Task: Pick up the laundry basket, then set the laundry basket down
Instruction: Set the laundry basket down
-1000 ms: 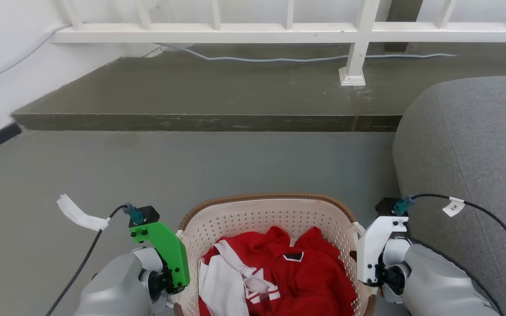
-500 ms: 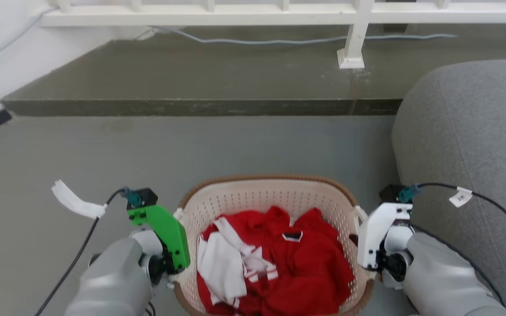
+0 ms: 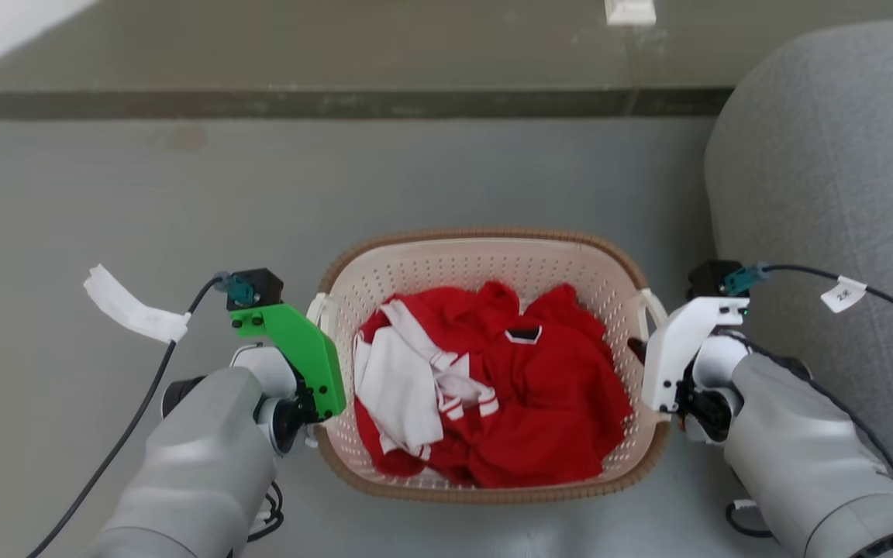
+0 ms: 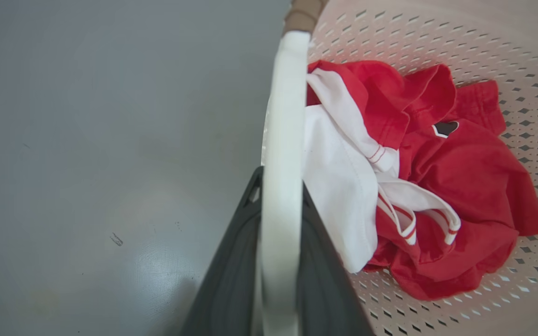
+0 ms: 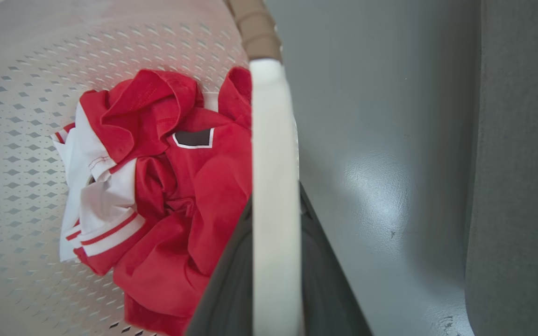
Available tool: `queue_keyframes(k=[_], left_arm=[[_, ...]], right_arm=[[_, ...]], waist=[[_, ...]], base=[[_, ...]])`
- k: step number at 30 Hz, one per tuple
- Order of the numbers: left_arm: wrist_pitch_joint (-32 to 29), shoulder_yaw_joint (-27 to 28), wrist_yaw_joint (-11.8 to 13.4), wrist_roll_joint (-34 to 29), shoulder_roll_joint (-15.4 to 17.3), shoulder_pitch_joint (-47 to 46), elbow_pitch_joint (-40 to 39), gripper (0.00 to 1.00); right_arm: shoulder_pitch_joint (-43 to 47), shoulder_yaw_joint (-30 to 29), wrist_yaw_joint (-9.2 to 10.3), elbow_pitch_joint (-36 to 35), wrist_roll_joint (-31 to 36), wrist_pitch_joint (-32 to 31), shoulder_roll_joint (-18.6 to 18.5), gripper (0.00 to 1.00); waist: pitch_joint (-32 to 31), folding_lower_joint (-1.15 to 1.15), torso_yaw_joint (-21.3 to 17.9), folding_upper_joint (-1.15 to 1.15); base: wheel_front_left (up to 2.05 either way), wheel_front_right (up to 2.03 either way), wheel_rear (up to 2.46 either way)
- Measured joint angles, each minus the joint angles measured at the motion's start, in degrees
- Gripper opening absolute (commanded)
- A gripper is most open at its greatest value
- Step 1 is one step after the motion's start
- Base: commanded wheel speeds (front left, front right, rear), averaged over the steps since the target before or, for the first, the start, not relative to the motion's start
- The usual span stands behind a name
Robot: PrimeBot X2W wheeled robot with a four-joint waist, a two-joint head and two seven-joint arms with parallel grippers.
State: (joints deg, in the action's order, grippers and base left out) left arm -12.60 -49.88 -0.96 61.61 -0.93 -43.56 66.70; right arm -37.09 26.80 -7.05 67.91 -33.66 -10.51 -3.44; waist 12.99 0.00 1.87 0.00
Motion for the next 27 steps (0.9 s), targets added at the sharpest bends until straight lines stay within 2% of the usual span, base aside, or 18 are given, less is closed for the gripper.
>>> queue_keyframes(k=[10,27], left_arm=[[3.45,-0.47,2.52,-0.07,-0.01,-1.12,-2.47,0.0],[9.69,-3.1,4.59,-1.48,0.13,-5.4,-6.58,0.0]], right_arm=[[-2.63,1.71,-0.03,-0.56,2.1,2.52,-1.24,0.0],[-7.92,1.83,-0.11,-1.87,2.89,7.49,-3.98,0.0]], waist=[[7.57,0.0,0.17,0.0],[20.8,0.01,0.79,0.0]], base=[[0.0,0.0,0.0],[0.0,0.0,0.0]])
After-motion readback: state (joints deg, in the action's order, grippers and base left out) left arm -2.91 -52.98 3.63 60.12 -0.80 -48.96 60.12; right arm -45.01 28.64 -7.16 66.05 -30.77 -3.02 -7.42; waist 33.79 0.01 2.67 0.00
